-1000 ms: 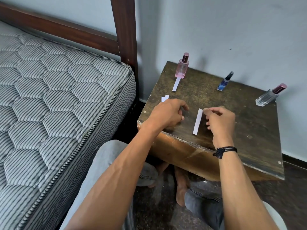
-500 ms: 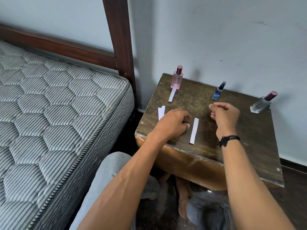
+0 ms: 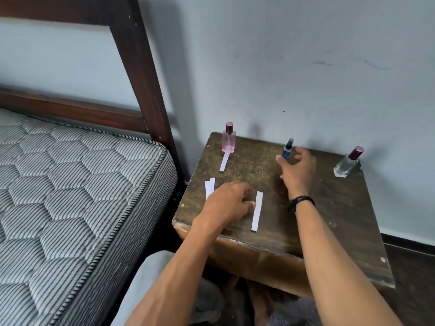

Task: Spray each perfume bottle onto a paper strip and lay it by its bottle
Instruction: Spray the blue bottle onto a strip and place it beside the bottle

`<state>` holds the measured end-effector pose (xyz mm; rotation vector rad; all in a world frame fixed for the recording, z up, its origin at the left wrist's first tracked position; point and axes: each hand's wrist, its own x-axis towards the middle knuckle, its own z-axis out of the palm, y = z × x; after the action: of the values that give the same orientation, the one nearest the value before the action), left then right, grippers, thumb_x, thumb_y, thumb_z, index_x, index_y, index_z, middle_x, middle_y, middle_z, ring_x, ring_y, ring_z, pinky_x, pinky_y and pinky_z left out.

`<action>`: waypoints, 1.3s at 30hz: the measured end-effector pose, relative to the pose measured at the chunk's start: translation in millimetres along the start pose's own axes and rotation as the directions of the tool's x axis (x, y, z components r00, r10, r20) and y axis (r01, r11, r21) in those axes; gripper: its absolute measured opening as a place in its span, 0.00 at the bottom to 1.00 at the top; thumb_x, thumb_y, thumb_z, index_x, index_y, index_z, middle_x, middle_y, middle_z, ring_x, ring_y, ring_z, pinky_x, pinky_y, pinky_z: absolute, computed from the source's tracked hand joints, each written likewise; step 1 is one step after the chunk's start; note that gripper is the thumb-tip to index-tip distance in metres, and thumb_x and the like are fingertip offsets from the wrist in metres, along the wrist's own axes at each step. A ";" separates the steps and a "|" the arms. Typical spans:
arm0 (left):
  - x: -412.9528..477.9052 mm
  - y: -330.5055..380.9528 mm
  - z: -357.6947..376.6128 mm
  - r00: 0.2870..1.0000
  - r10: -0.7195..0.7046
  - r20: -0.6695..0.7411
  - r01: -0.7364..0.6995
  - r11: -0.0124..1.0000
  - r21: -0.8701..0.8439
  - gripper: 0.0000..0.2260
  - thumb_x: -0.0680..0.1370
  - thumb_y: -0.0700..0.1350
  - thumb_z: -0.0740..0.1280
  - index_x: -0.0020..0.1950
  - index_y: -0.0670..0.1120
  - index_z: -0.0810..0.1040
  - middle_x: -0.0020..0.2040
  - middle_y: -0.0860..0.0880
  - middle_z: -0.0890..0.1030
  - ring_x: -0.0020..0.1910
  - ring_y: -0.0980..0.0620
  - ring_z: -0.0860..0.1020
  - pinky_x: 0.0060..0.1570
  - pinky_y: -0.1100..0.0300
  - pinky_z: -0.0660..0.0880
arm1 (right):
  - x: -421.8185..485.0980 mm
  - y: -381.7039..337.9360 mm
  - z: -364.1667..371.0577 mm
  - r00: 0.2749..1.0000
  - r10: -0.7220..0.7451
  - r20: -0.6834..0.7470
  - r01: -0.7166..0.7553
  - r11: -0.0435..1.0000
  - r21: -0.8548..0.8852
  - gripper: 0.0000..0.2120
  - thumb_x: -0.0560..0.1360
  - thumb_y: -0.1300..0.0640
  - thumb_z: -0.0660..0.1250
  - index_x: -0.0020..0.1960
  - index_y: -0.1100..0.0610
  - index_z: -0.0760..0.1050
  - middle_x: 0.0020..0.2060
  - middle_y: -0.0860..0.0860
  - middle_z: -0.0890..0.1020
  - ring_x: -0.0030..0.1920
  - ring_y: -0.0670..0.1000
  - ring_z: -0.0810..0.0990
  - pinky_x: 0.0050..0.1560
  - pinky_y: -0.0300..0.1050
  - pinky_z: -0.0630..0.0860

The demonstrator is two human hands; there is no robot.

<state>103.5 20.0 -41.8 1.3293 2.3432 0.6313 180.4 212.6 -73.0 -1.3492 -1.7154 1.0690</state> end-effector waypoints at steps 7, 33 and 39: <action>2.3 0.5 -1.5 1.000 -0.024 0.012 0.024 1.000 -0.005 0.12 0.78 0.52 0.69 0.61 0.54 0.78 0.56 0.55 0.80 0.56 0.53 0.77 0.55 0.56 0.74 | 7.8 0.1 2.2 1.000 0.011 -0.001 -0.011 0.999 -0.039 0.19 0.75 0.46 0.77 0.62 0.51 0.81 0.60 0.49 0.82 0.56 0.56 0.83 0.54 0.61 0.82; -5.8 11.6 -21.9 0.977 -0.075 -0.201 -0.073 0.764 -0.641 0.13 0.76 0.48 0.75 0.60 0.50 0.83 0.51 0.56 0.85 0.51 0.61 0.83 0.56 0.65 0.78 | -102.0 -11.6 -46.0 0.941 -0.135 0.312 0.200 0.962 -0.188 0.10 0.74 0.49 0.77 0.56 0.47 0.86 0.48 0.44 0.86 0.47 0.47 0.82 0.40 0.40 0.73; -7.3 9.8 -18.8 0.986 -0.071 -0.154 -0.073 0.641 -0.764 0.09 0.76 0.42 0.75 0.56 0.47 0.85 0.51 0.50 0.86 0.52 0.52 0.84 0.59 0.51 0.80 | -114.5 -15.6 -47.2 0.908 -0.134 0.396 0.240 0.943 -0.232 0.09 0.75 0.47 0.76 0.54 0.46 0.86 0.42 0.42 0.83 0.44 0.44 0.81 0.36 0.39 0.70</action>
<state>104.1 14.4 -20.1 0.8726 1.7836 1.5817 240.9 107.6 -42.7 -1.1568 -2.3025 1.0541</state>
